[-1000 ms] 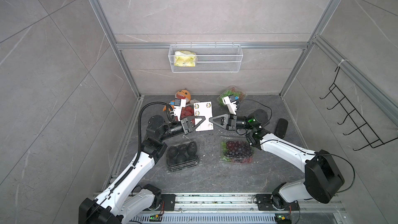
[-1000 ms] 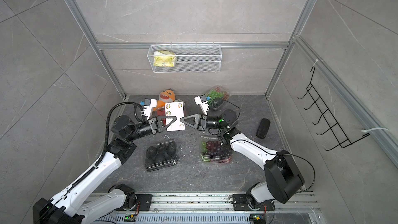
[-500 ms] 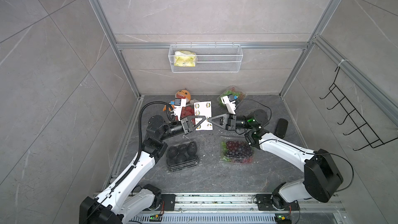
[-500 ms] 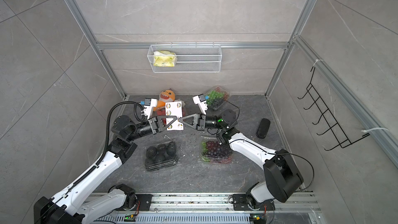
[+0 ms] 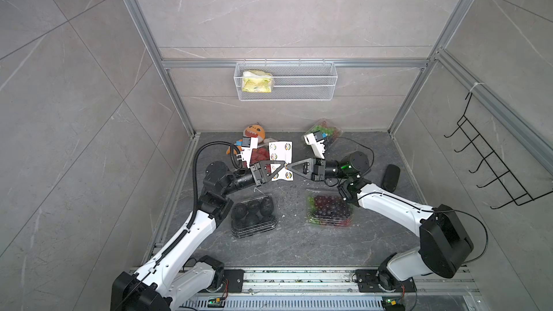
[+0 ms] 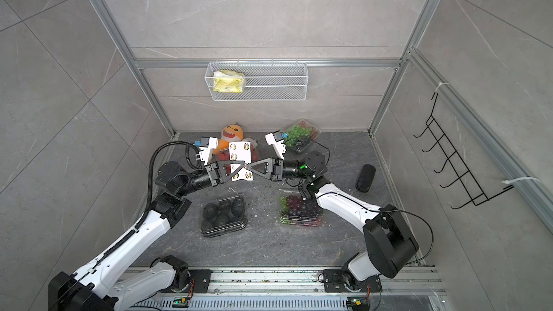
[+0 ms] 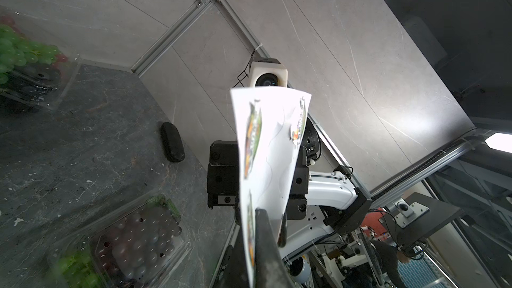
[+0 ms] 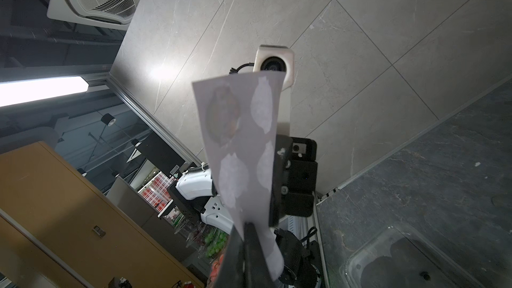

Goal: Label fruit boxes
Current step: Pick up the label sticker from the center of the board, then adjust the label sticker.

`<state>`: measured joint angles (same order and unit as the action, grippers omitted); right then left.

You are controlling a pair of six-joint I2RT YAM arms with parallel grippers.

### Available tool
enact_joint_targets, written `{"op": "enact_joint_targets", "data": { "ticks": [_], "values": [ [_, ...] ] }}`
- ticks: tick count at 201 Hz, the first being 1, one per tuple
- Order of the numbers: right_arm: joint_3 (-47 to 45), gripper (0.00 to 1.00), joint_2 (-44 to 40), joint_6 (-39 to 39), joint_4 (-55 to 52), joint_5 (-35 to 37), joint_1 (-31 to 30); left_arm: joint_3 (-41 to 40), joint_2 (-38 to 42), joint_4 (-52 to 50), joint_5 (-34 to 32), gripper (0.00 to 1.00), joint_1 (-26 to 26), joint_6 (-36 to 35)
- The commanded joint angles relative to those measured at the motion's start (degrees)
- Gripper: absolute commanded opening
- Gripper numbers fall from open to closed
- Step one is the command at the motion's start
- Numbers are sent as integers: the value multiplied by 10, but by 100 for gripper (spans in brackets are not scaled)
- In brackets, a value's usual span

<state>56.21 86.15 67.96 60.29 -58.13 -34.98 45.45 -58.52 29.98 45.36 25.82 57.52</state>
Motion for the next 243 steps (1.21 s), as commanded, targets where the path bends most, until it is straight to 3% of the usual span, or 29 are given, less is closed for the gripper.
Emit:
{"op": "enact_joint_targets", "data": {
  "ticks": [1, 43, 62, 131, 172, 243],
  "values": [
    [13, 0, 7, 1, 13, -9, -6, 3, 10, 33, 16, 0, 0, 6],
    [12, 10, 10, 1, 9, -7, -6, 1, 8, 38, 18, 0, 0, 7],
    [10, 26, 10, -2, 5, -7, -6, 0, 10, 38, 18, 0, 0, 7],
    [-14, 35, -32, -31, -27, 5, 10, 12, 33, -32, -2, 0, -1, -38],
    [-35, 34, -60, -52, -59, 12, 21, 11, 32, -26, 1, 0, -2, -36],
    [-22, 7, -43, -38, -47, 5, 20, 7, 33, -19, 3, 0, -1, -28]
  ]
}}
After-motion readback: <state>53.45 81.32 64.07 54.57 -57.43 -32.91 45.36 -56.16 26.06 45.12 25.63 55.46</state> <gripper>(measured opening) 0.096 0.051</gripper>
